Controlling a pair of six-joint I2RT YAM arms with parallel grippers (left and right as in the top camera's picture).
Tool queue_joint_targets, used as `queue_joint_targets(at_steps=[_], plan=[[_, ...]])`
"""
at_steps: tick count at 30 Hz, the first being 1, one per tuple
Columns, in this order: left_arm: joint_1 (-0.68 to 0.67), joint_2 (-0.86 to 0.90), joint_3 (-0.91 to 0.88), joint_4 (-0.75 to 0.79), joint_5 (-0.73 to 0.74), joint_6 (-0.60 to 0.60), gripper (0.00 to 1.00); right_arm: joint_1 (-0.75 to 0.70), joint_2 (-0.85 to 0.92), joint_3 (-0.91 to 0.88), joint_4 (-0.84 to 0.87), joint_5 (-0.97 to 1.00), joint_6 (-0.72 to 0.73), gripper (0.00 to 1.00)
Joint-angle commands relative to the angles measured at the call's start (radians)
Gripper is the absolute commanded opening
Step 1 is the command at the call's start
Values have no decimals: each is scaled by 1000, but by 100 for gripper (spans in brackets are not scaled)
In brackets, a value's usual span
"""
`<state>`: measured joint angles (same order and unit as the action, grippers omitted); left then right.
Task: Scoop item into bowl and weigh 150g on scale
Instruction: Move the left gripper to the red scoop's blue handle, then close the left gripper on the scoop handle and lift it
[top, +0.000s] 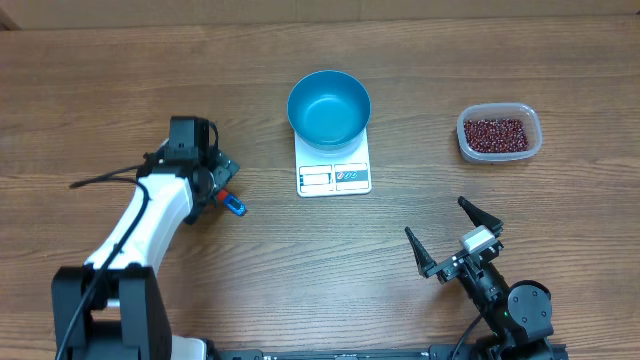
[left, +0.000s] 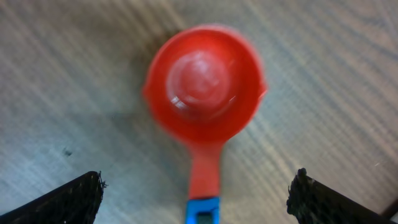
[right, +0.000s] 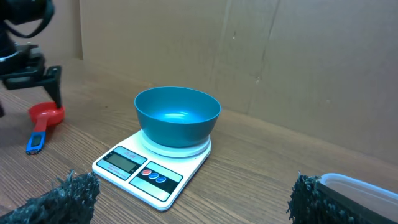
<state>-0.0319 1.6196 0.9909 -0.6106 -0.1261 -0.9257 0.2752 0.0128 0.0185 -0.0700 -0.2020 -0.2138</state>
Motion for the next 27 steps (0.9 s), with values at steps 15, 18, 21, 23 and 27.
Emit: queue_joint_targets(at_steps=[15, 18, 21, 23, 27], plan=[[5, 148, 96, -10, 2, -67, 84, -3, -10, -10, 5, 10, 3, 100], [5, 161, 96, -2, 1, -71, 81, -3, -10, -10, 5, 10, 3, 100], [5, 180, 96, 14, 2, -74, 78, -3, -10, -10, 5, 10, 3, 100], [5, 195, 96, 23, 4, -78, 77, -3, -10, -10, 5, 10, 3, 100], [5, 210, 96, 29, 11, -96, 69, -3, -10, -10, 5, 10, 3, 100]])
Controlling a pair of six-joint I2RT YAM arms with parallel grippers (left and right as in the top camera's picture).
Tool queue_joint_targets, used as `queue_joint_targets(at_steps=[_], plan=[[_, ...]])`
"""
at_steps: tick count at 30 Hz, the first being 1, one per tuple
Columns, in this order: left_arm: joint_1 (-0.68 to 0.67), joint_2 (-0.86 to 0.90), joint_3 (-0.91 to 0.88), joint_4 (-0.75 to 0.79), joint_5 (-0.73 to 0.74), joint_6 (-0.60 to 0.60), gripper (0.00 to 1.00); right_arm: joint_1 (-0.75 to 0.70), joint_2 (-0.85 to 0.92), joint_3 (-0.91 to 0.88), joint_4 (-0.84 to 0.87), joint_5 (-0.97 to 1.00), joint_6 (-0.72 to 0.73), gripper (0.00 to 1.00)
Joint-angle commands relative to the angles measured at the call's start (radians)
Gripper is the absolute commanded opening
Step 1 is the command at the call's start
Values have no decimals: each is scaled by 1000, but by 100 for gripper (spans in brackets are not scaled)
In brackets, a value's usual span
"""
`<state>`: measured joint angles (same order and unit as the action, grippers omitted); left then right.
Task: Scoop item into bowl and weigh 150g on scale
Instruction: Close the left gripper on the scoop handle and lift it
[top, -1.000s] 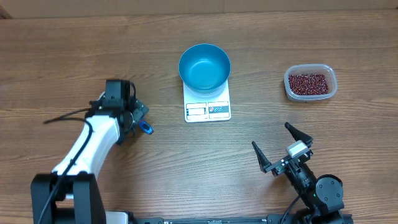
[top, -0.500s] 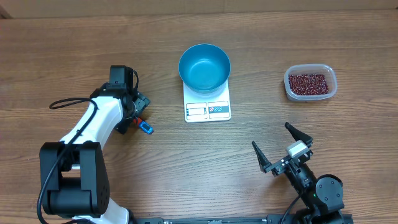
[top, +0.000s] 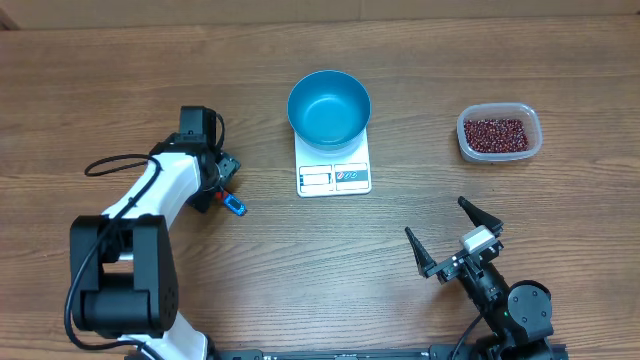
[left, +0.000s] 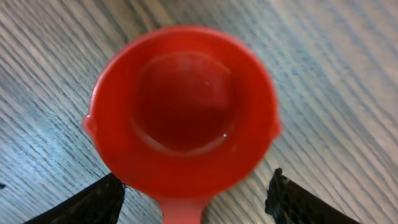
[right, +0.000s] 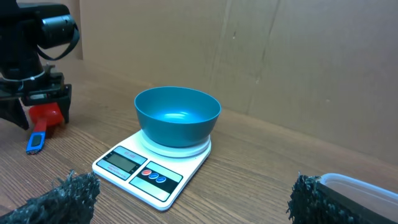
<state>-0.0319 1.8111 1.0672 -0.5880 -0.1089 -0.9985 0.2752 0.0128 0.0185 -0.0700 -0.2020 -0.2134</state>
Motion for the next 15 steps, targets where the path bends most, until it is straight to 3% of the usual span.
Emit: queue_joint_targets(at_steps=[1, 15], plan=[[5, 19, 19, 10, -6, -23, 66, -3, -10, -10, 5, 10, 3, 100], [5, 20, 19, 13, -31, -23, 37, -3, -10, -10, 5, 10, 3, 100]])
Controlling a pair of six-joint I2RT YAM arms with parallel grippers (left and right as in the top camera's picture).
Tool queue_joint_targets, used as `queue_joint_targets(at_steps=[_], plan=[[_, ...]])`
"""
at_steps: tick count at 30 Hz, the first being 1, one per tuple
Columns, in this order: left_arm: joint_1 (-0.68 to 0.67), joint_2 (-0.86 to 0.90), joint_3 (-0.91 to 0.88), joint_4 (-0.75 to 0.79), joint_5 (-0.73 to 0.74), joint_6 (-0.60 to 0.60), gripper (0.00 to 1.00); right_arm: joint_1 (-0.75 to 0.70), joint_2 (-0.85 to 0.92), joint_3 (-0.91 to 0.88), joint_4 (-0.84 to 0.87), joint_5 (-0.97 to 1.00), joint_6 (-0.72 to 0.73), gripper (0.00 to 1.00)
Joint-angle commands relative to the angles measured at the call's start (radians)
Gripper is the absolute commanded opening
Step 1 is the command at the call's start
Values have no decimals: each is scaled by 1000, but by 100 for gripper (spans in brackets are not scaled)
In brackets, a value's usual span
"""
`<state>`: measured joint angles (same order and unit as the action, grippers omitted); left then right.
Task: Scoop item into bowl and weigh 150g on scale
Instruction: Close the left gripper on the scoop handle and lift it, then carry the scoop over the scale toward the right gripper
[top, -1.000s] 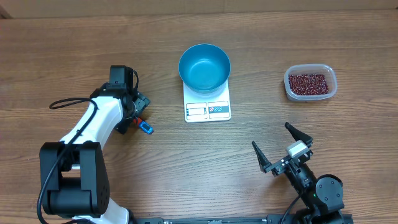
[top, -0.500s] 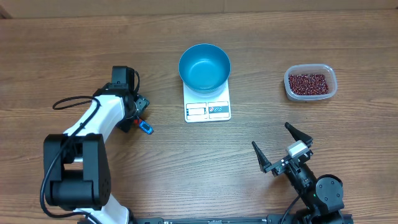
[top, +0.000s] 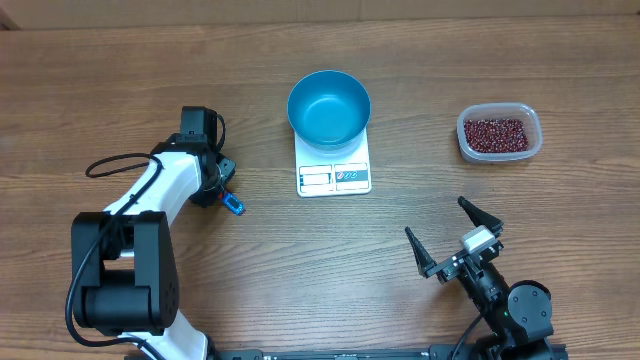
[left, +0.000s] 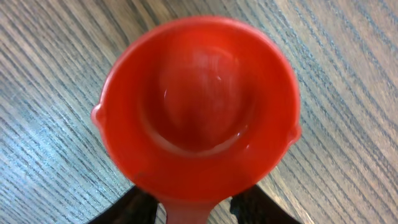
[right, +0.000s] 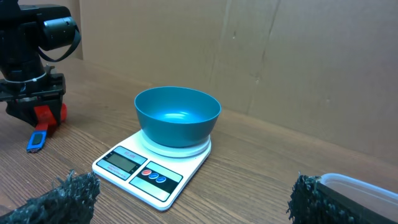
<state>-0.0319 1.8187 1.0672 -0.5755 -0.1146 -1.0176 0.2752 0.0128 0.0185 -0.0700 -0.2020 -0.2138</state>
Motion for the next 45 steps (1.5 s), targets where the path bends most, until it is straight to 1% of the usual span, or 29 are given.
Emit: queue_joint_targets(at_steps=[1, 2, 7, 16, 21, 27, 33, 37, 39, 43, 45], plan=[[5, 12, 19, 0, -26, -3, 34, -3, -10, -10, 5, 10, 3, 100], [5, 12, 19, 0, -26, -3, 30, -3, -10, -10, 5, 10, 3, 100], [5, 12, 19, 0, -27, -3, 20, -3, -10, -10, 5, 10, 3, 100], [5, 12, 19, 0, -27, 0, 12, -3, -10, -10, 5, 10, 3, 100], [5, 12, 19, 0, -27, 0, 4, -3, -10, -10, 5, 10, 3, 100], [5, 12, 23, 6, -27, 27, 4, -3, -10, -10, 5, 10, 3, 100], [5, 12, 64, 3, -12, 89, 4, -3, -10, -10, 5, 10, 3, 100], [5, 11, 132, -20, 72, 134, 4, -3, -10, -10, 5, 10, 3, 100], [4, 11, 183, -54, 107, 151, 4, -3, -10, -10, 5, 10, 3, 100], [-14, 7, 288, -128, 127, 203, 4, -3, -10, -10, 5, 10, 3, 100], [-28, 2, 339, -154, 182, 244, 4, -3, -10, -10, 5, 10, 3, 100]])
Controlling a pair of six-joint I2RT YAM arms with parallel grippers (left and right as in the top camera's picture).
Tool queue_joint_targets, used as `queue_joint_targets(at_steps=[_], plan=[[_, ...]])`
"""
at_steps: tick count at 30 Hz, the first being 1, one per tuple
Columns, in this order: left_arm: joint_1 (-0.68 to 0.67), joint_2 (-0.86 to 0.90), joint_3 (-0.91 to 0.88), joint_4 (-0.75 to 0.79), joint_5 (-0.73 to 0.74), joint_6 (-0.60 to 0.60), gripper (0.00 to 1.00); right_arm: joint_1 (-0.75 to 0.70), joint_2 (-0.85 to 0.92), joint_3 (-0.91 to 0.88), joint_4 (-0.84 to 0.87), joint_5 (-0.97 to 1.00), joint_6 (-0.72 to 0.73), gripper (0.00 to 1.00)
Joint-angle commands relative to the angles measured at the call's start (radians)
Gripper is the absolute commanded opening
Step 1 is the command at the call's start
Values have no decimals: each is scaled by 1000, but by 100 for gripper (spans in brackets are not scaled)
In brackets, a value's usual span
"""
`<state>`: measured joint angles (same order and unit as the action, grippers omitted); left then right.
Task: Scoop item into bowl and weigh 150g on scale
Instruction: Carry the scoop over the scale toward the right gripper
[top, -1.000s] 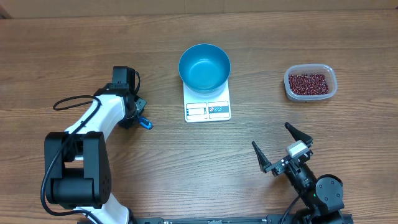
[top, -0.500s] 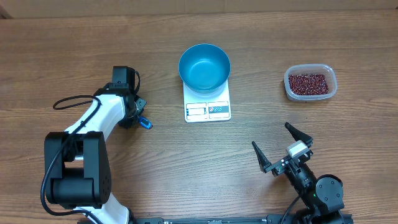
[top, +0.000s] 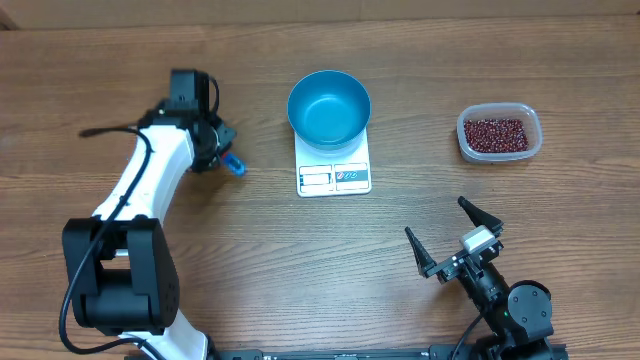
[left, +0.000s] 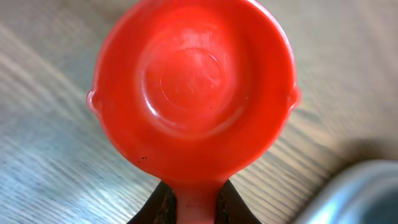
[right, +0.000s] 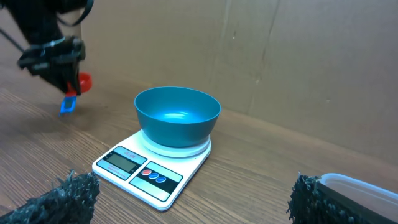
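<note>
My left gripper (top: 218, 157) is shut on the handle of a red scoop (left: 193, 87) with a blue handle end (top: 235, 166). It holds the scoop cup-up above the table, left of the scale; in the right wrist view the scoop (right: 81, 81) hangs clear of the wood. An empty blue bowl (top: 329, 108) stands on the white scale (top: 335, 177). A clear tub of red beans (top: 498, 133) sits at the right. My right gripper (top: 452, 236) is open near the front edge, nothing between its fingers (right: 74, 193).
A cardboard wall (right: 280, 62) stands behind the table. The tub's rim (right: 357, 186) shows by the right gripper's right finger. A blurred grey edge (left: 354, 193) shows at the lower right of the left wrist view.
My left gripper, still shut on the scoop's handle, now holds the scoop up off the table and farther back, nearer the bowl. The right arm has not moved.
The left gripper was open above the scoop lying left of the scale. Then its fingers stood low on either side of the scoop. Then they were shut on the handle, and now the scoop is off the table.
</note>
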<state>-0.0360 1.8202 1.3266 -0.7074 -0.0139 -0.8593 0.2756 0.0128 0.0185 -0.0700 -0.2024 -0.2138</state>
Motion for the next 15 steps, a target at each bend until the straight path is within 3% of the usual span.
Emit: queue_joint_targets(at_steps=[1, 11, 15], plan=[[-33, -3, 107, -37, 117, 101, 4, -4, -10, -10, 5, 11, 3, 100], [-190, -46, 270, -129, 203, 100, 4, -4, -10, -10, 5, 11, 3, 100], [-264, -60, 275, -134, 207, 39, 4, -4, -10, -10, 5, 11, 3, 100]])
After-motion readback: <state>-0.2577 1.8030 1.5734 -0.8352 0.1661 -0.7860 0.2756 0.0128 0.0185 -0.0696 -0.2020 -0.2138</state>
